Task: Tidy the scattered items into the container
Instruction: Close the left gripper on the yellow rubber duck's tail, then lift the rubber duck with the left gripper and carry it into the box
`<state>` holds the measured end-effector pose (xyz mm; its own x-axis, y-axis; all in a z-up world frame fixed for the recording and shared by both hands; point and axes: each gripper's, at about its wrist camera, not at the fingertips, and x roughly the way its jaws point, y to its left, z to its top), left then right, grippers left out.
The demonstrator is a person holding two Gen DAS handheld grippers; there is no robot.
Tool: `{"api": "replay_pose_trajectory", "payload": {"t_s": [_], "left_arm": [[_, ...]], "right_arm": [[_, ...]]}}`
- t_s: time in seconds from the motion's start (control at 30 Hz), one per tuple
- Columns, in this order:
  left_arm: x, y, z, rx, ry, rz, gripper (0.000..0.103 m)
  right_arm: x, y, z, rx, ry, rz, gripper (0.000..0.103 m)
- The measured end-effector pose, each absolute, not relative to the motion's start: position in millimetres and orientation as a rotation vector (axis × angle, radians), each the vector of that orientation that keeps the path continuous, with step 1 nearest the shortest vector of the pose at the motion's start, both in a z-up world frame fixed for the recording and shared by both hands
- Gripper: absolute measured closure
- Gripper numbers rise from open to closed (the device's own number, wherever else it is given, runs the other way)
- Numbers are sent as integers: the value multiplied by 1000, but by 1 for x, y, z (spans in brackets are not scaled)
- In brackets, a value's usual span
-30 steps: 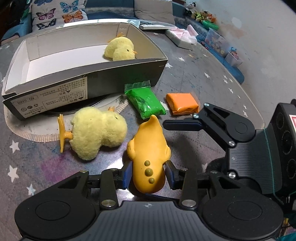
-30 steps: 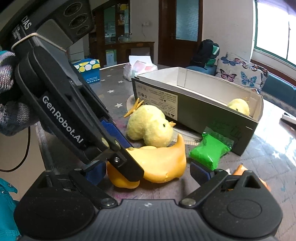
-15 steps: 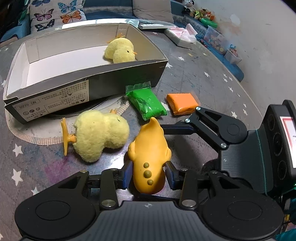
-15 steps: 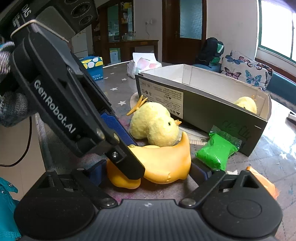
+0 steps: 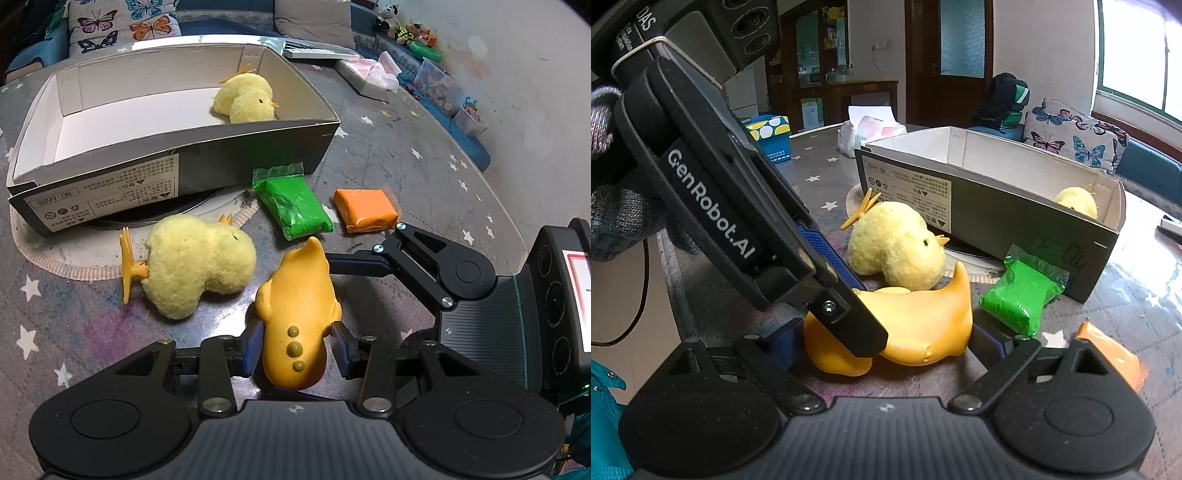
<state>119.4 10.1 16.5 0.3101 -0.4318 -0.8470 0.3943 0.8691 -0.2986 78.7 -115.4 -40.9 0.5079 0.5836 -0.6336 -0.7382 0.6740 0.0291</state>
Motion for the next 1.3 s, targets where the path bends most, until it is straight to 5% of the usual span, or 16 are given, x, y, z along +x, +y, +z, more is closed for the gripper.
{"api": "replay_pose_trajectory", "payload": {"t_s": [0.57, 1.3], "left_arm": [[129, 5, 55, -20, 1014, -569, 64], [243, 20, 89, -97, 949, -506, 66]], "right_arm": [[86, -122, -9, -310, 564, 769, 8], [203, -97, 32, -433, 492, 746, 8]]}}
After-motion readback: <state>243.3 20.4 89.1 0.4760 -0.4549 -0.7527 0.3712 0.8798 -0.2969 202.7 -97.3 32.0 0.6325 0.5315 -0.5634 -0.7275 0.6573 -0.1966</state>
